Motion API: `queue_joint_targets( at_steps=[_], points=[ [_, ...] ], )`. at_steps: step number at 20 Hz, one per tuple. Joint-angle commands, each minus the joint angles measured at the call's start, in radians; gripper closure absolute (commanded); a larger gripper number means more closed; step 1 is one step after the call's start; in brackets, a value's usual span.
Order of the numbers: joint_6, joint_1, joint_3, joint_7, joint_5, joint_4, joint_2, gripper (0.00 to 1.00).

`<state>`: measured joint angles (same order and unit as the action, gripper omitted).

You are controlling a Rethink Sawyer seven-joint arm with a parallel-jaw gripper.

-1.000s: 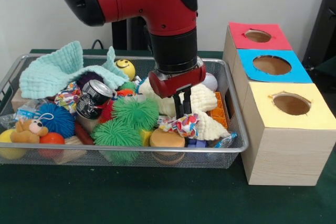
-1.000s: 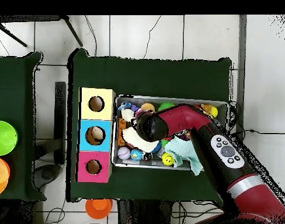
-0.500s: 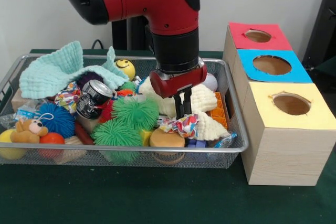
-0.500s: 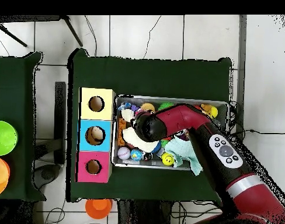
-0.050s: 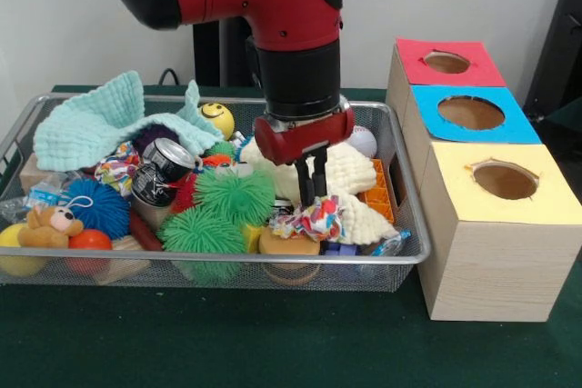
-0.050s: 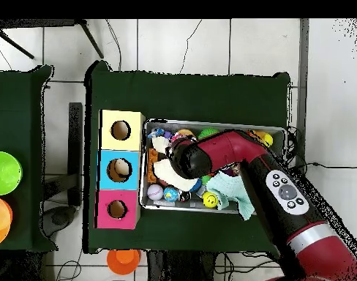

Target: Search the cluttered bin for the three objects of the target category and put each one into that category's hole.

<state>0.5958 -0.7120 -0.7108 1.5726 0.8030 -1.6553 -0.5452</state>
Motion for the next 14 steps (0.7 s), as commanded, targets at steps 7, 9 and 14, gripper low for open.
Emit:
queue_joint_targets(
  at_steps=[7, 9, 14],
  points=[
    [0.123, -0.049, -0.093, -0.074, -0.213, -0.166, -0.276, 1.0],
    [0.127, -0.041, -0.092, -0.069, -0.235, -0.176, -0.301, 1.0],
    [0.129, -0.024, -0.085, -0.058, -0.28, -0.188, -0.338, 1.0]
  ],
)
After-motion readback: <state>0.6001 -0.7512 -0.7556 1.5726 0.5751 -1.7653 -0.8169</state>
